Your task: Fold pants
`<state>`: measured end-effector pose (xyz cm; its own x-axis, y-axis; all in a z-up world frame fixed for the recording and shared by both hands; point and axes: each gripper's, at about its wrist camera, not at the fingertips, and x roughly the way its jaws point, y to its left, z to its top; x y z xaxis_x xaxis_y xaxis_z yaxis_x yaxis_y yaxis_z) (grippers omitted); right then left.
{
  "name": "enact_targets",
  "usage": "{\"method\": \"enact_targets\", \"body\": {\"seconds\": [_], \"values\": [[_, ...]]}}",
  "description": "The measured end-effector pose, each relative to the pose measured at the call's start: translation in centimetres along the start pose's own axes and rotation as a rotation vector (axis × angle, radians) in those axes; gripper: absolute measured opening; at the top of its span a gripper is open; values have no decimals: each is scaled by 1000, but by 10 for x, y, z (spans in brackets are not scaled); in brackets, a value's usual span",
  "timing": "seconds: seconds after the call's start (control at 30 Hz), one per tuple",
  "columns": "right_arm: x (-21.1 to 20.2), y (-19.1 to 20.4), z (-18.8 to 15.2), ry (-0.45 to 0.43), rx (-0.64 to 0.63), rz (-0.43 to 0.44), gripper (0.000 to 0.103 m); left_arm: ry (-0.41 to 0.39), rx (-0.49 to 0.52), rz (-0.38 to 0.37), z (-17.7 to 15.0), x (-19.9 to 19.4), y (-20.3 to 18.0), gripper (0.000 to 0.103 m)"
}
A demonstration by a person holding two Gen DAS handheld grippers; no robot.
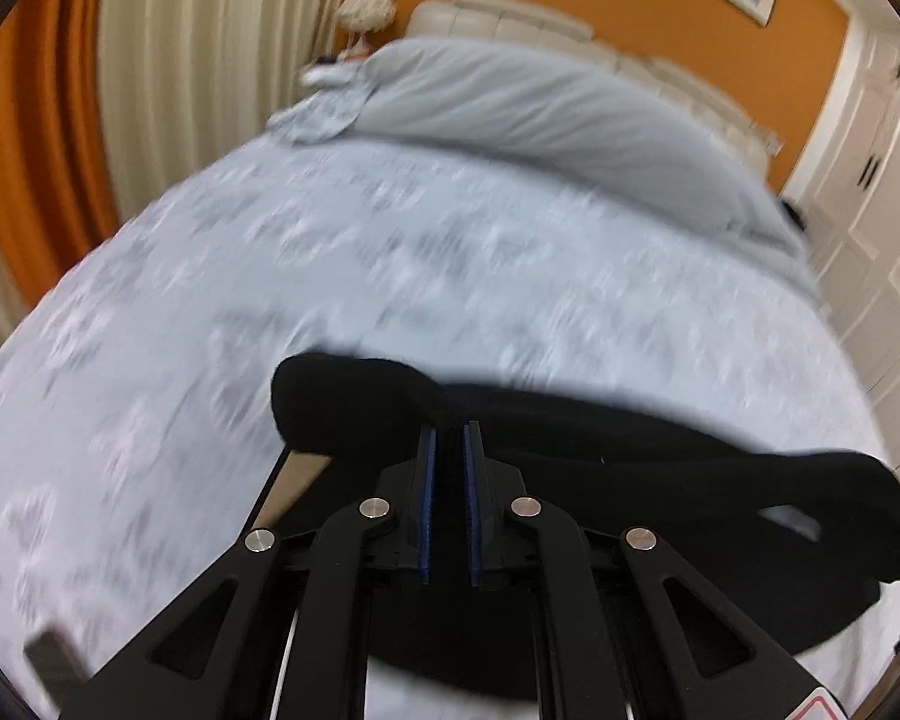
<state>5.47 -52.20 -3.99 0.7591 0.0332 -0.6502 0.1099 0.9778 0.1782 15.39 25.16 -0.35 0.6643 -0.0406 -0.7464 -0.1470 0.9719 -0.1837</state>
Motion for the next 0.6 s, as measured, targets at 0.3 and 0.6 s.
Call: {"method": "enact_targets", "body": {"seconds": [0.3,0.6], "values": [[-45,-9,-63,46,130,-92,76,82,-289,-113,-74,-19,11,87],[-17,64,-51,176,316,241,84,269,-620,-311,-94,62,0,83]]}}
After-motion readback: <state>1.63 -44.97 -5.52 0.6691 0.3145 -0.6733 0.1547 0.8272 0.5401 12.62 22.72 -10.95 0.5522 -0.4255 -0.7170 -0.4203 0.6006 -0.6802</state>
